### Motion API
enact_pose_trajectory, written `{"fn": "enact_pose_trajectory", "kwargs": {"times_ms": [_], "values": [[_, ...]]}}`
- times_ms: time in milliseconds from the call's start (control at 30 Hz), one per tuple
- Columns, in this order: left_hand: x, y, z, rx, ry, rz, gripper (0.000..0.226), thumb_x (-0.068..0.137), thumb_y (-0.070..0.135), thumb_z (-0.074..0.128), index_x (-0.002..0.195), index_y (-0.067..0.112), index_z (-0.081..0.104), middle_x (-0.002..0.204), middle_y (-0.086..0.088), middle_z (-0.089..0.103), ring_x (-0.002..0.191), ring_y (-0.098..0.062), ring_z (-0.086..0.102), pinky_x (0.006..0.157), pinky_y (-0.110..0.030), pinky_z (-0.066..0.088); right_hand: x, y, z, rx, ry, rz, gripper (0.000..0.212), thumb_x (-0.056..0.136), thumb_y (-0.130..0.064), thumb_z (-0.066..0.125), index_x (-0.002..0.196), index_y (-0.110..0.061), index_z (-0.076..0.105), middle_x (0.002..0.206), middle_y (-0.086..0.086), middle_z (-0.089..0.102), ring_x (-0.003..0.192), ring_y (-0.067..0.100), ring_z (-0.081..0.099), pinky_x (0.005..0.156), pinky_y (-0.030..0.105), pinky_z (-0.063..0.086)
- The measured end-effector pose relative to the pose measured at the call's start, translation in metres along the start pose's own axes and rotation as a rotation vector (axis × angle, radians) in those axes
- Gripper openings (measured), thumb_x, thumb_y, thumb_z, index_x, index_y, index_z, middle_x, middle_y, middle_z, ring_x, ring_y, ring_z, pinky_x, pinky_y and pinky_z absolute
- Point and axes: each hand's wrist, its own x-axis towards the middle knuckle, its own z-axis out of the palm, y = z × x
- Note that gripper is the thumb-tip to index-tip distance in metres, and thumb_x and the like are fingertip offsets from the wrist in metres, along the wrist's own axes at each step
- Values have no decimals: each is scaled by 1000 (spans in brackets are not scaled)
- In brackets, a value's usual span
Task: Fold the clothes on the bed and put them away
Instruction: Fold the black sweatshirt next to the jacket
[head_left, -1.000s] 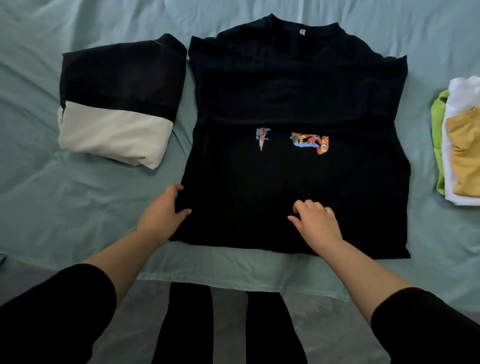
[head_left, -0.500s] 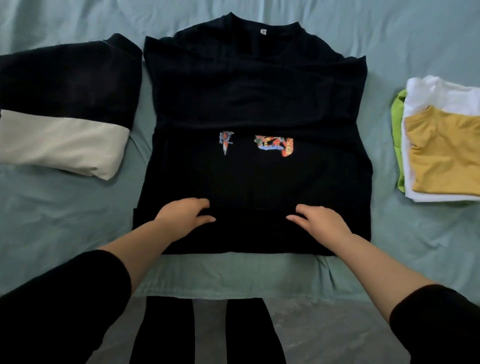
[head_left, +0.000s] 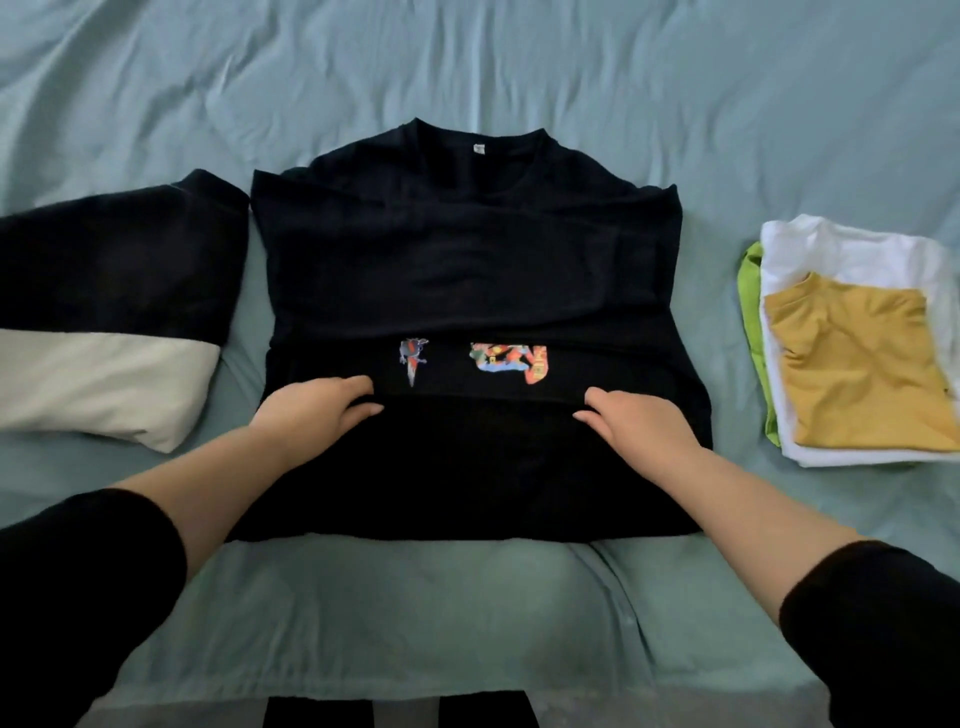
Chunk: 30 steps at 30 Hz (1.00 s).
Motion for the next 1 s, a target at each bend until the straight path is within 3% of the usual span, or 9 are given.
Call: {"fn": "enact_pose_trajectory", "kwargs": {"times_ms": [133, 300, 367, 467, 533, 600, 833, 933, 1000], "values": [[62, -6, -68, 112, 181, -4, 32, 95, 57, 37, 101, 29, 52, 91, 6, 62, 81, -23, 63, 60, -33, 41, 66, 23, -55, -149, 235, -20, 31, 100, -44, 37, 89, -16, 45, 65, -5, 40, 52, 19, 41, 42, 29, 19], [137, -17, -131, 258, 409, -28, 32, 97, 53, 36, 100, 25, 53, 93, 4, 61, 84, -25, 62, 58, -35, 39, 154, 41, -103, -228, 358, 37, 24, 103, -32, 34, 94, -15, 48, 79, 0, 55, 64, 20, 44, 57, 31, 31], [159, -21, -133, 222, 378, -42, 26, 99, 45, 39, 105, 24, 53, 101, 1, 63, 93, -27, 61, 74, -39, 44, 175, 46, -101, -207, 325, 84, 19, 103, -27, 35, 99, -16, 50, 88, 0, 59, 77, 22, 52, 69, 32, 31], [173, -32, -117, 120, 240, -141, 23, 100, 37, 43, 114, 22, 52, 114, -1, 62, 104, -26, 59, 90, -40, 37, 188, 49, -83, -169, 216, 133, 14, 102, -25, 37, 104, -19, 49, 93, -3, 61, 91, 22, 55, 83, 35, 34], [171, -39, -106, 128, 252, -174, 28, 100, 37, 43, 121, 21, 52, 118, -3, 60, 108, -27, 57, 90, -39, 37, 189, 50, -74, -155, 222, 157, 15, 102, -25, 37, 101, -20, 51, 85, -6, 58, 85, 20, 52, 89, 36, 34], [168, -39, -104, 281, 378, -154, 26, 100, 38, 42, 117, 24, 54, 111, -1, 62, 105, -26, 56, 88, -39, 35, 190, 50, -74, -127, 277, 184, 16, 102, -24, 36, 99, -21, 52, 81, -7, 56, 83, 20, 49, 91, 37, 32], [203, -27, -168, 465, 531, -161, 24, 102, 35, 34, 102, 24, 55, 95, 1, 60, 93, -24, 53, 82, -38, 25, 232, 69, -128, -136, 360, 277, 12, 98, -15, 42, 99, -22, 52, 89, -2, 63, 95, 24, 54, 99, 43, 27], [220, -24, -175, 552, 442, -256, 21, 101, 31, 35, 105, 23, 55, 102, -1, 58, 103, -25, 49, 89, -40, 26, 251, 62, -136, -178, 366, 287, 11, 94, -10, 48, 99, -19, 51, 89, -3, 60, 98, 24, 52, 108, 46, 23], [223, -25, -162, 553, 342, -346, 23, 99, 26, 40, 119, 25, 51, 122, -5, 51, 121, -27, 39, 105, -46, 21, 254, 52, -129, -170, 360, 282, 17, 95, -13, 49, 110, -20, 51, 107, -1, 59, 113, 24, 49, 116, 49, 14]]}}
